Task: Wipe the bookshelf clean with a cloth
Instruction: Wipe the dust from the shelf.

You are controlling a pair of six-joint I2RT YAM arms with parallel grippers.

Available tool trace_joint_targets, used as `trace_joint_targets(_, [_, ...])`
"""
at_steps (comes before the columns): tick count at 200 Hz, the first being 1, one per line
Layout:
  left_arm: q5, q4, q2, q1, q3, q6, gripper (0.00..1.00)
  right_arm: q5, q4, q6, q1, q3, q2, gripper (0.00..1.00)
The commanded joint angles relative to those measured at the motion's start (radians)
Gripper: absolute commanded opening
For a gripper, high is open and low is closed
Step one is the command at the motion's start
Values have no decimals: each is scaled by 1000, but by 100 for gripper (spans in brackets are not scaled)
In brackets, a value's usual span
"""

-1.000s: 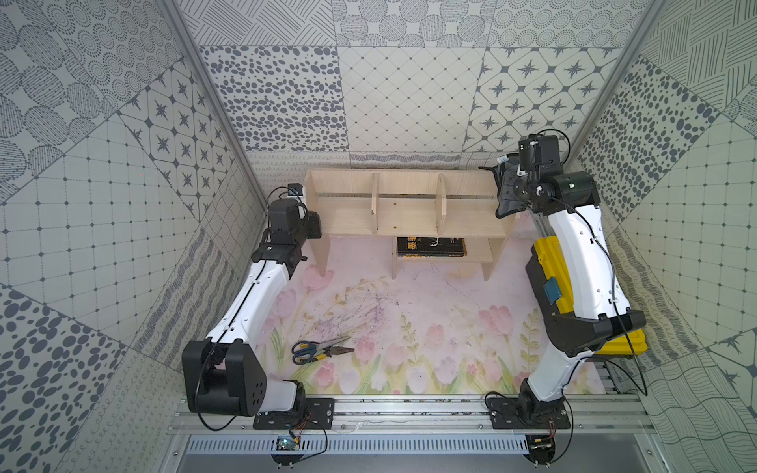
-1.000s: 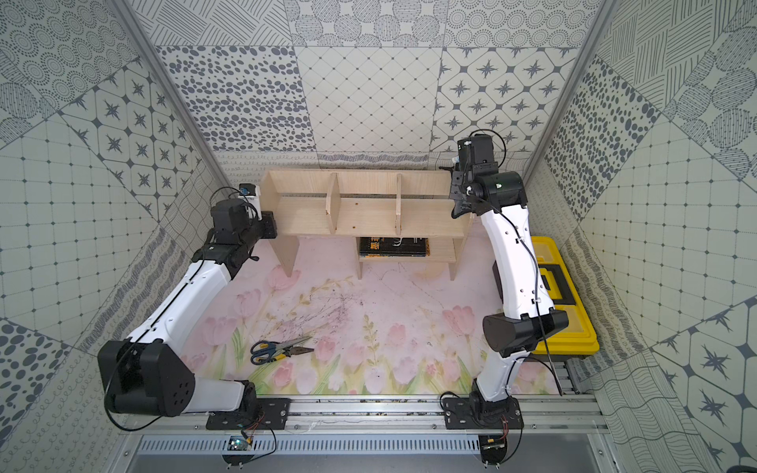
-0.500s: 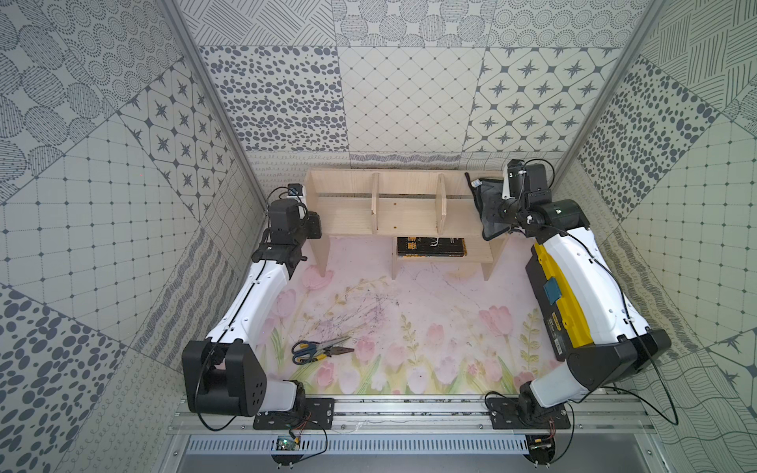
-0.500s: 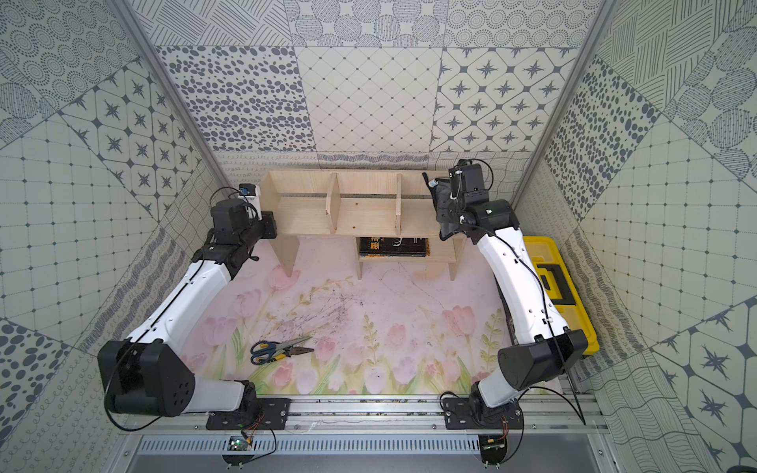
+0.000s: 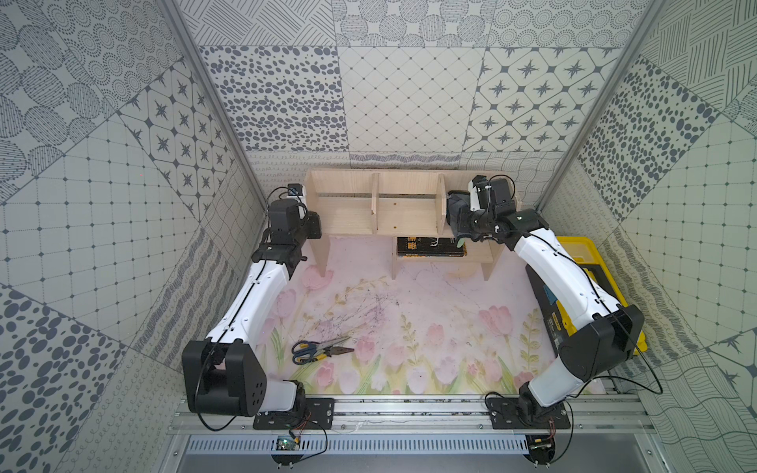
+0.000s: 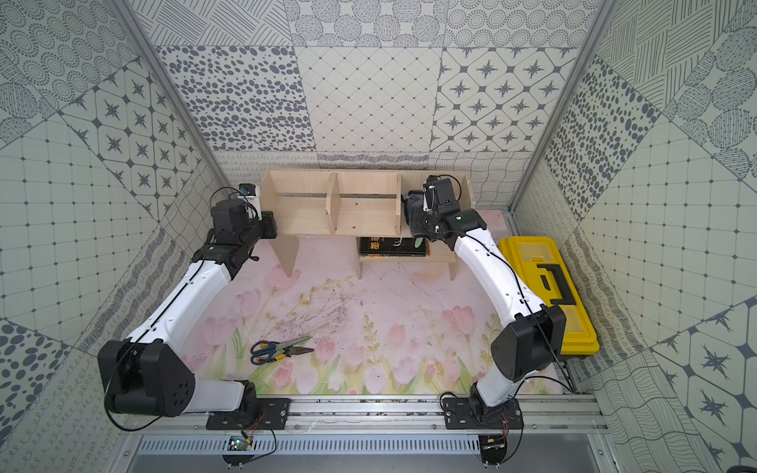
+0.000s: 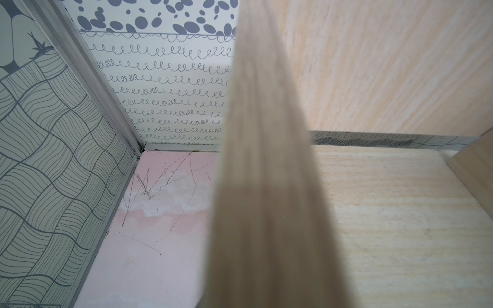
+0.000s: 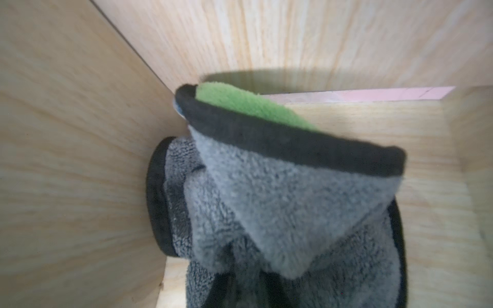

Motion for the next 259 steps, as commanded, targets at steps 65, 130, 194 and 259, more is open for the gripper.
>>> trace_joint_targets(65, [-3, 49, 4, -35, -12, -177, 0, 136, -94, -2, -45, 182, 95, 0])
trace_joint_targets(130, [-5, 50, -2, -44, -13, -177, 0, -17, -31, 39, 45, 177, 108, 0])
trace_joint_targets(194, [-9, 49, -2, -49, -13, -176, 0, 119, -5, 1, 41, -141, -135, 0])
trace_joint_targets(259, [-16, 48, -5, -50, -13, -173, 0, 268, -61, -85, -56, 46, -174, 0])
